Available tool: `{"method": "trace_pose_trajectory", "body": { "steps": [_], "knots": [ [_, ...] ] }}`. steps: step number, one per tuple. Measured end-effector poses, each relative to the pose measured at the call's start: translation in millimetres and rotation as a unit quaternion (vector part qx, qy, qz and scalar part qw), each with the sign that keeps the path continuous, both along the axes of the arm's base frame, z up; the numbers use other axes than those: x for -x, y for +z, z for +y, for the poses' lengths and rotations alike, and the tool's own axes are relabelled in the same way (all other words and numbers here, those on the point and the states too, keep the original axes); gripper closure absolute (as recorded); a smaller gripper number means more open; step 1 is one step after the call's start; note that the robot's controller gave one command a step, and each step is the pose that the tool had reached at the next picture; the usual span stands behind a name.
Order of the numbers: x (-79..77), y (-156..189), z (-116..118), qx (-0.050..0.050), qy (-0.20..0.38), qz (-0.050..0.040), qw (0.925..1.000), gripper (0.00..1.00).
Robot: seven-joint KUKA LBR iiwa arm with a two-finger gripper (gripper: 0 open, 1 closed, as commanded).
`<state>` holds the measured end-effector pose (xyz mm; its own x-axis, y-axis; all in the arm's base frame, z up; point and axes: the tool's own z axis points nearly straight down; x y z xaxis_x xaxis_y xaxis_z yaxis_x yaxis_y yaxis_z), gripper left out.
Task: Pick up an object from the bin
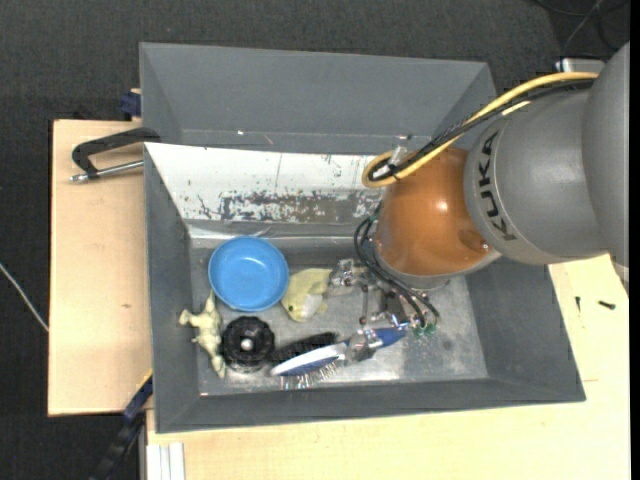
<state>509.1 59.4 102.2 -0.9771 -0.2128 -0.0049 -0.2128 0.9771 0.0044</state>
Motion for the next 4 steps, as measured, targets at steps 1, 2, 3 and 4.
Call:
{"method": "trace_pose_trajectory", "body": {
  "steps": [1,2,3,4],
  "knots": [
    [12.2,0,-6,0.002,0.131,0.0014,0.9914,0.00],
    [15.4,-29,-15,0.002,0.114,-0.0010,0.9935,0.00],
    [14.6,-28,-14,0.002,0.114,0.0003,0.9935,0.00],
    [14.8,-26,-15,0.003,0.114,0.0033,0.9934,1.00]
  ]
}}
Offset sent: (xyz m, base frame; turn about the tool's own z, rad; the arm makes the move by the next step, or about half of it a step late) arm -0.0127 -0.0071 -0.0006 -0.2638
